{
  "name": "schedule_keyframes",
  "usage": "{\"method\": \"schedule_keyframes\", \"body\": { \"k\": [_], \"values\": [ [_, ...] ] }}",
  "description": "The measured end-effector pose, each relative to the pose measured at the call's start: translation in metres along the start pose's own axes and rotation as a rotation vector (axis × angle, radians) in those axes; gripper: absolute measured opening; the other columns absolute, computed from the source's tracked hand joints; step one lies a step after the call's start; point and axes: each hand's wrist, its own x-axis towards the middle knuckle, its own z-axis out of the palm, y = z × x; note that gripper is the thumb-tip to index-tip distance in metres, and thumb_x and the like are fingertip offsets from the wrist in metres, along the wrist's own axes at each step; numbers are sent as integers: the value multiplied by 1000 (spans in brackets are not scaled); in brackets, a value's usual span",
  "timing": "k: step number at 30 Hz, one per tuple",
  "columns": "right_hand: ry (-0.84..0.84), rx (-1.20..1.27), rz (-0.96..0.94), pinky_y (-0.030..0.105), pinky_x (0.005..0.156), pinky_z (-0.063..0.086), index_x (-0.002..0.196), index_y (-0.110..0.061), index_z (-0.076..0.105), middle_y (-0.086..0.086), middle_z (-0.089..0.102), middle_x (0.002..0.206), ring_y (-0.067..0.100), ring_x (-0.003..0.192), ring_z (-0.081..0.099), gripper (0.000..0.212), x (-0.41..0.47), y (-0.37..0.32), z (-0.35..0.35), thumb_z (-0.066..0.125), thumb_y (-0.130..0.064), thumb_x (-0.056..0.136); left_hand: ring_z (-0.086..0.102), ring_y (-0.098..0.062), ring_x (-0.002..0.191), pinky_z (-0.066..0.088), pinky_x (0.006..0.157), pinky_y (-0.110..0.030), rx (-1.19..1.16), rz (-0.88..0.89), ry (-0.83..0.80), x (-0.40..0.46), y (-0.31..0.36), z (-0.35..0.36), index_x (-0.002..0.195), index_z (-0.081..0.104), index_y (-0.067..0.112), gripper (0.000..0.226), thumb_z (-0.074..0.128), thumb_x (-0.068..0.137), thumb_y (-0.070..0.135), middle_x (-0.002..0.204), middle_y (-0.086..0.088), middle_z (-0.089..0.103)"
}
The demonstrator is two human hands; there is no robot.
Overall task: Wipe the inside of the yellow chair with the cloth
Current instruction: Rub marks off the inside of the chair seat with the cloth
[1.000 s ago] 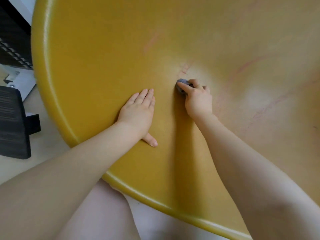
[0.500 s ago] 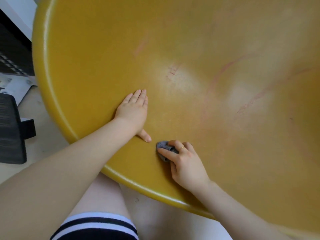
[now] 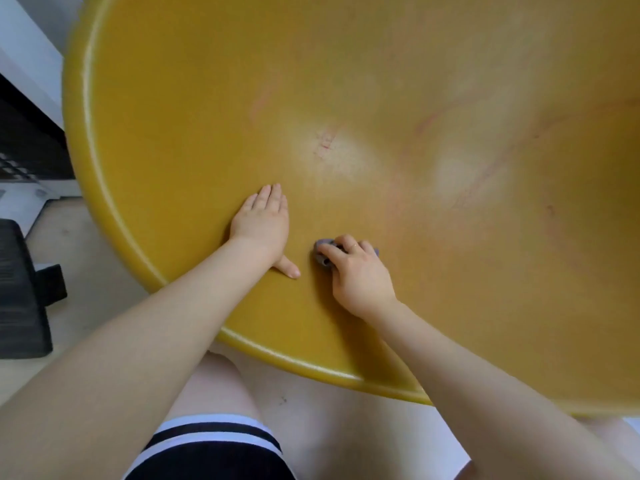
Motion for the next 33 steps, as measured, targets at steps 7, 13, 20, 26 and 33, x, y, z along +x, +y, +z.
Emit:
{"method": "schedule_keyframes", "body": {
  "k": [7, 13, 20, 26, 33],
  "values": [
    [5, 112, -175, 30, 57, 50, 102, -26, 67, 5, 63, 91, 27, 61, 48, 44, -72, 2, -6, 34, -17, 75, -6, -25, 145, 3, 117, -34, -18, 137, -76, -3, 23, 5, 150, -4, 8, 118, 64, 71, 64, 156, -13, -13],
    [96, -80, -2, 35, 67, 48, 112, -28, 66, 9, 61, 109, 31, 80, 52, 45, -8, 27, 0, 36, -14, 82, -13, -23, 144, 1, 116, -33, -32, 126, -89, -5, 26, 13, 149, -10, 11, 126, 61, 66, 73, 154, -11, -22],
    [-46, -72, 95, 34, 77, 43, 126, -27, 53, 4, 47, 122, 30, 94, 46, 42, -3, 24, -14, 42, -15, 87, -12, -22, 144, 2, 116, -32, -56, 70, -86, -9, 33, 9, 150, -8, 13, 127, 62, 63, 74, 154, -10, -21],
    [-109, 72, -124, 35, 50, 50, 106, -26, 68, 6, 59, 92, 31, 68, 52, 39, -79, 28, -22, 50, -18, 72, -12, -24, 144, 4, 117, -34, -160, -45, -84, -14, 59, 9, 148, -10, 4, 133, 63, 61, 75, 154, -12, -20],
    [6, -305, 75, 33, 72, 37, 122, -29, 57, 5, 54, 117, 31, 88, 51, 43, -45, 107, -42, 49, -10, 85, -13, -24, 144, 3, 118, -35, -249, -25, -136, -19, 89, 17, 148, -11, 6, 130, 64, 64, 72, 154, -11, -23]
  ]
}}
